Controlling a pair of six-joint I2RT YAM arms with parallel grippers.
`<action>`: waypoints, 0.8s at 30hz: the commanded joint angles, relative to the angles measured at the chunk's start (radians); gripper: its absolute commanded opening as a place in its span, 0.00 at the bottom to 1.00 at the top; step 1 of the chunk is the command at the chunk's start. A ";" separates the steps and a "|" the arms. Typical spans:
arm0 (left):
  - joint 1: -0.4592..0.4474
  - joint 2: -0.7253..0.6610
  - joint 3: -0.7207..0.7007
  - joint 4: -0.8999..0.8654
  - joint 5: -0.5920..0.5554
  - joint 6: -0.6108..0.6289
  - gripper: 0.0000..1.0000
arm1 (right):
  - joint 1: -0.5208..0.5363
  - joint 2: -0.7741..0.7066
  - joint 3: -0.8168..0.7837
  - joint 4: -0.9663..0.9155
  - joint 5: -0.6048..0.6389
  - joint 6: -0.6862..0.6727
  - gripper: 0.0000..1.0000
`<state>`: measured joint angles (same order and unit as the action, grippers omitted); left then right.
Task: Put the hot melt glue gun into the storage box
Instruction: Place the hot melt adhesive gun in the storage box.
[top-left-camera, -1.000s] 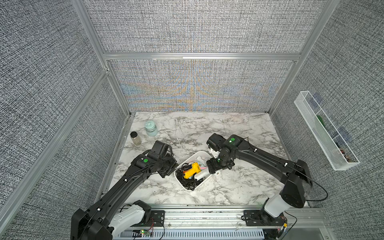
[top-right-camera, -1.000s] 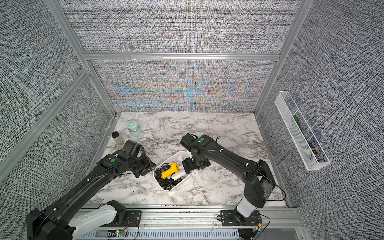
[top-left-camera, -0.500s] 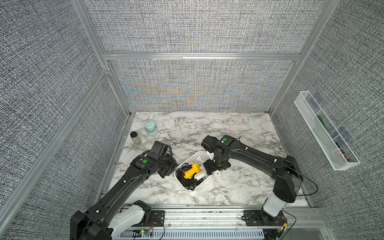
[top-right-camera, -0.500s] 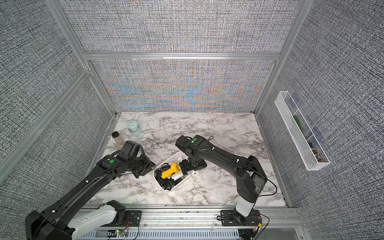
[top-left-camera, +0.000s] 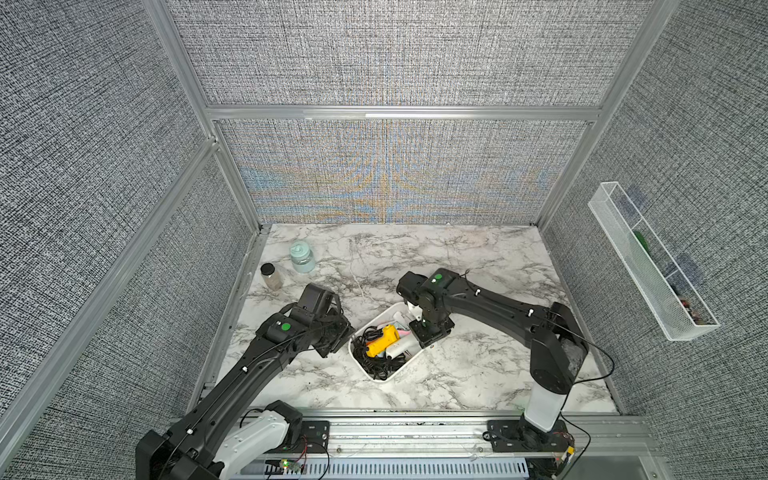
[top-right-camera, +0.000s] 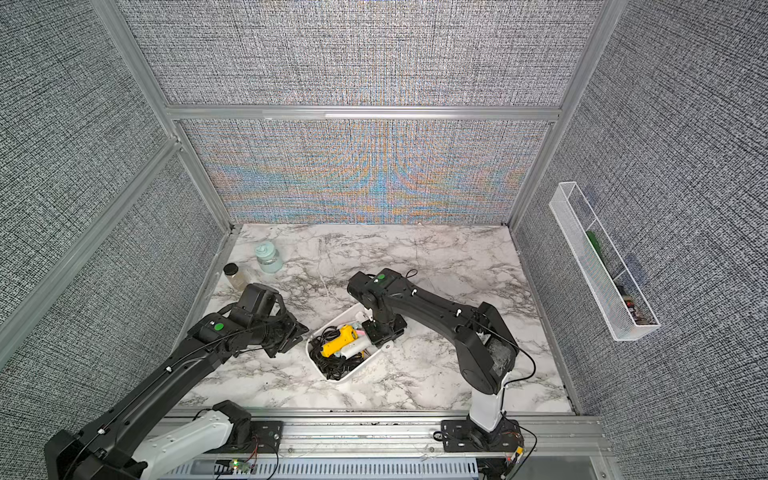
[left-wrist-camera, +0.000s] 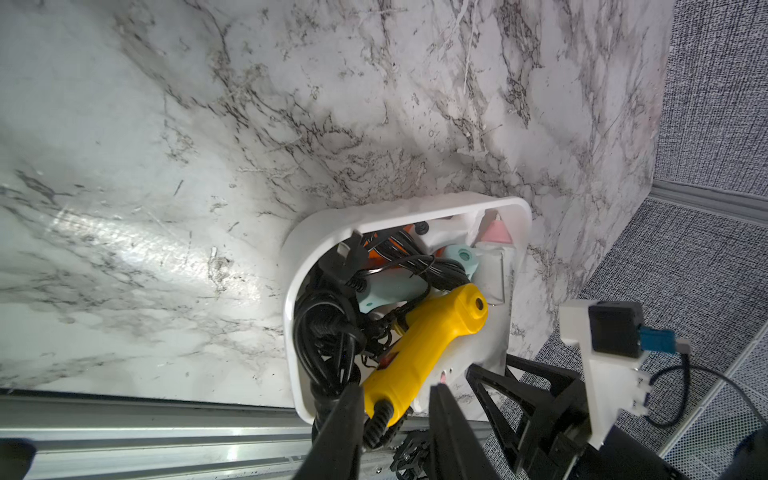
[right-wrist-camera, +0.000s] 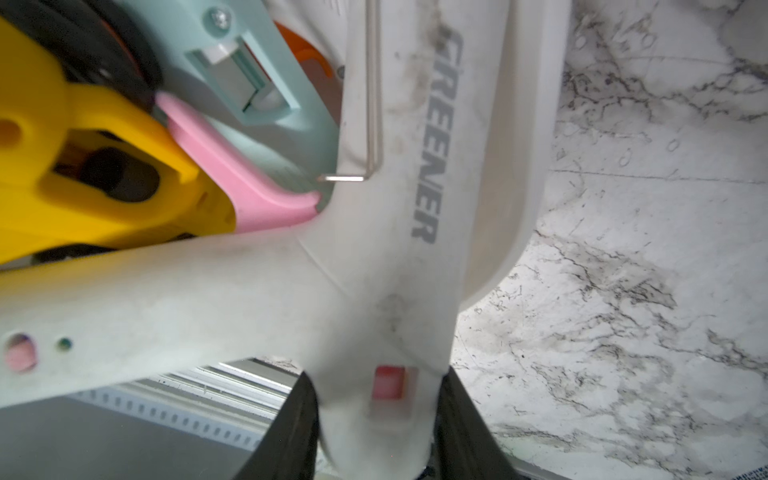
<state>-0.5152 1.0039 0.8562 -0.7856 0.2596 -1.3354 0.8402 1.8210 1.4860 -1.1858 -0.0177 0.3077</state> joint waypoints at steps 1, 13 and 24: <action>0.000 0.002 0.001 -0.001 -0.020 0.008 0.33 | 0.004 -0.006 -0.006 -0.013 0.046 0.009 0.16; 0.000 0.026 0.021 -0.002 -0.013 0.013 0.33 | 0.050 -0.114 0.017 0.057 0.154 0.011 0.00; 0.001 0.039 0.028 -0.005 -0.003 0.015 0.33 | 0.075 -0.114 -0.140 0.305 0.176 -0.014 0.00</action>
<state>-0.5156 1.0447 0.8749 -0.7860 0.2573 -1.3323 0.9096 1.7020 1.3800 -1.0096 0.1390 0.2955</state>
